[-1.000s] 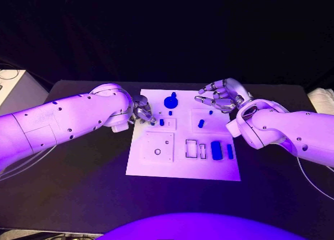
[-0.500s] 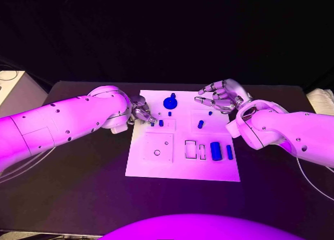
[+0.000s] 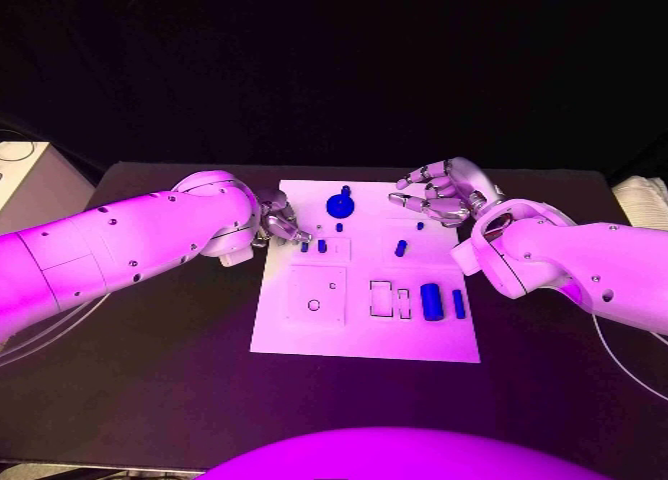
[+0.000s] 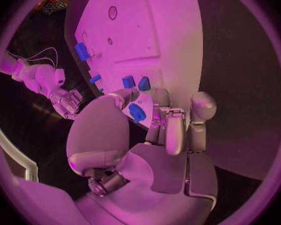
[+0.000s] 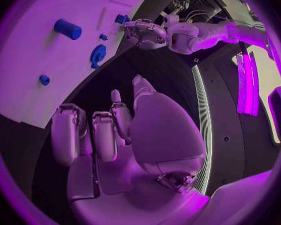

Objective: Assemble the parts on the task board

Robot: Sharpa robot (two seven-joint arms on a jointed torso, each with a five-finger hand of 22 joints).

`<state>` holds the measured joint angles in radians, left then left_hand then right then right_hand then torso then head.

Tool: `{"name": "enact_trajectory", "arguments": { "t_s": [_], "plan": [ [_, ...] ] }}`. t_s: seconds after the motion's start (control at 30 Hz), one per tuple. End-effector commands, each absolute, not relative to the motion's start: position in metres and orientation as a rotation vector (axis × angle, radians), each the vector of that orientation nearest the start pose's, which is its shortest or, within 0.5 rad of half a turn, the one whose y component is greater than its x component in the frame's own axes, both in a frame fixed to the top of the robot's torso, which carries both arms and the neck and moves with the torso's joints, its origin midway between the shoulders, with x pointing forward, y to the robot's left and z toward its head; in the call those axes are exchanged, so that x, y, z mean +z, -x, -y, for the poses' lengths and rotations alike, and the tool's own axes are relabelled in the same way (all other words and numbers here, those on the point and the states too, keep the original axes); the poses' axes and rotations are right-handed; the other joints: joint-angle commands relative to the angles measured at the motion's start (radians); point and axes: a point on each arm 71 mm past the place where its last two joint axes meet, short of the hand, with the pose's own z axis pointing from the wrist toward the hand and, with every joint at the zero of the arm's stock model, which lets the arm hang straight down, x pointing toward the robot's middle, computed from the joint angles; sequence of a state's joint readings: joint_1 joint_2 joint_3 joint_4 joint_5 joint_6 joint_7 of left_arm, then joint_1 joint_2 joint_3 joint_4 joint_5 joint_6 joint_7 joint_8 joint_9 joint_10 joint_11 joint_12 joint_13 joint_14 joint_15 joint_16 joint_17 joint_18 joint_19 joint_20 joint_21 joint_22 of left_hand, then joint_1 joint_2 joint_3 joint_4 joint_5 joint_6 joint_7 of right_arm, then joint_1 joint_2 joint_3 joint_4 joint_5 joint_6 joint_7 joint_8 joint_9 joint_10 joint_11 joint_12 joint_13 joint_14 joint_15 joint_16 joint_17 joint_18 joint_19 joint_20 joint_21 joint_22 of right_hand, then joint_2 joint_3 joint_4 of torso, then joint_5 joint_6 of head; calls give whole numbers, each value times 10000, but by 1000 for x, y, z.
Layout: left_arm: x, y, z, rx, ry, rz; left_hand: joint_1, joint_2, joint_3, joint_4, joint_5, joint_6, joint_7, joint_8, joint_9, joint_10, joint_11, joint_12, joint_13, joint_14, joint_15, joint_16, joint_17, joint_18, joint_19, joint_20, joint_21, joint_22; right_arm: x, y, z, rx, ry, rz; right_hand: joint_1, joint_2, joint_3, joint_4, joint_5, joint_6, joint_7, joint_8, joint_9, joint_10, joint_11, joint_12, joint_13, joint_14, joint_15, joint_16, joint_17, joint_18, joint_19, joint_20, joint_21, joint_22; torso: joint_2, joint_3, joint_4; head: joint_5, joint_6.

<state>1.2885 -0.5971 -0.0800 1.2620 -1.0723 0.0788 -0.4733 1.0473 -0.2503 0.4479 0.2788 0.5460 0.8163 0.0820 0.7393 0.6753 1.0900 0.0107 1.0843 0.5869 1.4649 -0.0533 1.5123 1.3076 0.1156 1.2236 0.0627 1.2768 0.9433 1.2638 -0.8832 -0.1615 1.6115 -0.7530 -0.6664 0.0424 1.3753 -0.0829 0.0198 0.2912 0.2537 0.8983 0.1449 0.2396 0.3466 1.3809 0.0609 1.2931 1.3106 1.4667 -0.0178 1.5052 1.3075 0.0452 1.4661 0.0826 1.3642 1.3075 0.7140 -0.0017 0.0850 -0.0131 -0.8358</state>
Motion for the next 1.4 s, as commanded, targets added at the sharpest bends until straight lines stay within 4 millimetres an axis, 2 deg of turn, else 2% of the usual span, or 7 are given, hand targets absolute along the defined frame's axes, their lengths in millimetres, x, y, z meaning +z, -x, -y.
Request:
{"name": "enact_trajectory", "arguments": {
  "t_s": [0.03,0.67,0.83,0.9,0.93,1.17,1.4],
  "plan": [
    [-209,-533,-166,-3895,1627,-22244,79,-13,-75,17,-44,-21,6,37,13,-76,4,68,24,574,61,-35,1375,106,-71,2,-55,-10,-181,-471,213,9368,-5265,-15319,18,84,25,-22,39,-29,5,49,-12,-42,-6,-67,497,740,19,-34,1462,71,232,32,-67,1037,1,-2,3,-16,-17],
    [-207,-534,-152,-3557,757,-22014,300,-133,-488,99,-157,16,-36,235,37,68,-26,352,359,608,44,28,1475,93,-29,-7,-22,73,-182,-471,213,9386,-5259,-15341,19,86,32,-23,45,-37,5,48,-19,-36,-6,-61,500,744,19,-29,1475,66,241,31,-51,1051,5,2,-8,-24,-32],
    [-206,-533,-149,-3495,478,-21965,582,-172,-737,92,-327,-17,-64,338,31,62,-51,444,415,616,22,48,1501,89,-21,-25,-11,95,-182,-472,212,9388,-5262,-15350,19,86,32,-23,45,-37,5,48,-19,-36,-6,-61,500,744,19,-29,1475,66,241,31,-51,1051,2,0,8,-47,-48],
    [-206,-533,-147,-3490,411,-21940,741,-107,-943,121,-711,-41,-63,391,-3,54,-51,502,444,622,19,63,1521,85,-17,-30,-3,114,-182,-472,212,9391,-5263,-15355,19,86,32,-23,45,-37,5,48,-19,-36,-6,-61,500,744,19,-29,1475,66,241,31,-51,1051,0,0,6,-48,-44],
    [-205,-533,-147,-3491,390,-21929,745,-86,-972,126,-755,-42,-62,398,-10,51,-51,507,441,619,20,60,1513,86,-20,-30,-5,111,-182,-472,212,9392,-5264,-15357,19,86,32,-23,45,-37,5,48,-19,-36,-6,-61,500,744,19,-29,1475,66,241,31,-51,1051,0,-3,10,-45,-41],
    [-204,-532,-145,-3554,377,-21819,769,-17,-1188,131,-1034,-58,-59,434,-57,44,-47,549,450,619,24,67,1517,84,-19,-27,0,121,-183,-472,212,9399,-5271,-15381,19,86,32,-23,45,-37,5,48,-19,-36,-6,-61,500,744,19,-29,1475,66,241,31,-51,1051,12,-14,-8,-67,-49],
    [-202,-533,-146,-3631,556,-21585,729,63,-1260,149,-1098,-56,-57,446,-78,43,-43,563,450,619,26,69,1517,85,-19,-27,1,123,-183,-472,212,9405,-5270,-15403,19,86,32,-23,45,-37,5,48,-19,-36,-6,-61,500,744,19,-29,1475,66,241,31,-51,1051,9,-13,9,-93,-26]
  ]
}}
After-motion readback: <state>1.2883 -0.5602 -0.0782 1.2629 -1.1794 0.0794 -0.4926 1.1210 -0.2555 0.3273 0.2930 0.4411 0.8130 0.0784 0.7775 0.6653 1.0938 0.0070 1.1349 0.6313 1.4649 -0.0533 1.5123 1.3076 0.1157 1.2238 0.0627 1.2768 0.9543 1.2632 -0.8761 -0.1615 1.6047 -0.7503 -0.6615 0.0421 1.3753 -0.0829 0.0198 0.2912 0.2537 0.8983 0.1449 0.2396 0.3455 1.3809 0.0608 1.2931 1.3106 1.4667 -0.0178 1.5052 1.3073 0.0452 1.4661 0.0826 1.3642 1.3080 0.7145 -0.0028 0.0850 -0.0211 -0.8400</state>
